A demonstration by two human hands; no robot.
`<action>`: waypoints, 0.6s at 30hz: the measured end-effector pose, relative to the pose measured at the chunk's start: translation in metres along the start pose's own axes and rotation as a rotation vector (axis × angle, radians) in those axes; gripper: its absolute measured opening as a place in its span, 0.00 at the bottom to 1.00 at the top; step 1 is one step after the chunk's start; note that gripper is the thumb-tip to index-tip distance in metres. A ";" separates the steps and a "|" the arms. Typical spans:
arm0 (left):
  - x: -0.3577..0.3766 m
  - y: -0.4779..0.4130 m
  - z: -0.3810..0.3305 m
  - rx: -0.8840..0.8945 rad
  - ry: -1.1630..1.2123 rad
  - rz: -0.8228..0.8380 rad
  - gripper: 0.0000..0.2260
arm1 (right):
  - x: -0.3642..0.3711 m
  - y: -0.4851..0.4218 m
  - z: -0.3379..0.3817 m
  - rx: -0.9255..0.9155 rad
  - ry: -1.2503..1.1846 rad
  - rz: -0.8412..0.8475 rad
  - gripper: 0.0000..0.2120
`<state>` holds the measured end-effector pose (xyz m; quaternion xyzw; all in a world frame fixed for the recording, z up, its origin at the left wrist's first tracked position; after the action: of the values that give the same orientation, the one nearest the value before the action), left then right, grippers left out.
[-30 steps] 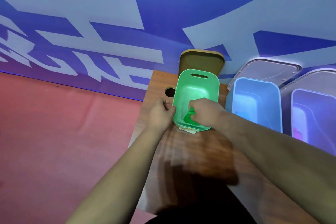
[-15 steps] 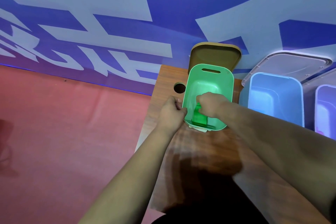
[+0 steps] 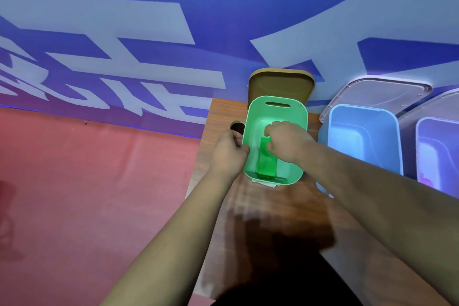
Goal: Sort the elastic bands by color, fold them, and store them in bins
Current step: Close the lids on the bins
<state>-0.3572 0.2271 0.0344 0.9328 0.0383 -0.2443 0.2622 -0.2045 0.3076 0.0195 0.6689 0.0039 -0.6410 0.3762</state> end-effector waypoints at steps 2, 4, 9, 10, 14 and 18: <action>-0.002 -0.006 -0.016 0.031 -0.046 0.009 0.07 | -0.021 0.012 -0.009 0.025 -0.069 -0.074 0.17; -0.007 -0.014 -0.040 0.110 -0.170 -0.015 0.07 | -0.047 0.026 -0.020 0.063 -0.143 -0.189 0.16; -0.025 -0.035 -0.105 0.267 -0.356 -0.127 0.17 | -0.110 0.058 -0.054 0.219 -0.253 -0.456 0.11; -0.028 -0.039 -0.118 0.287 -0.380 -0.147 0.18 | -0.118 0.062 -0.060 0.252 -0.264 -0.469 0.12; -0.030 -0.051 -0.154 0.320 -0.448 -0.139 0.20 | -0.130 0.060 -0.075 0.336 -0.321 -0.414 0.17; -0.020 -0.055 -0.162 0.284 -0.526 -0.068 0.17 | -0.128 0.055 -0.075 0.334 -0.381 -0.365 0.17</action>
<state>-0.3150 0.3580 0.1381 0.8631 -0.0344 -0.4889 0.1220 -0.1361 0.3676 0.1487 0.5776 -0.0520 -0.8036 0.1340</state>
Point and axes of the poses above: each hand's wrist, its own y-axis away from the middle knuckle, its own x-axis out of the palm, z = x × y, the point moved 9 cm from there along -y, towards the middle knuckle, and after that the axes turned 8 degrees about z, right-handed, at the moved point
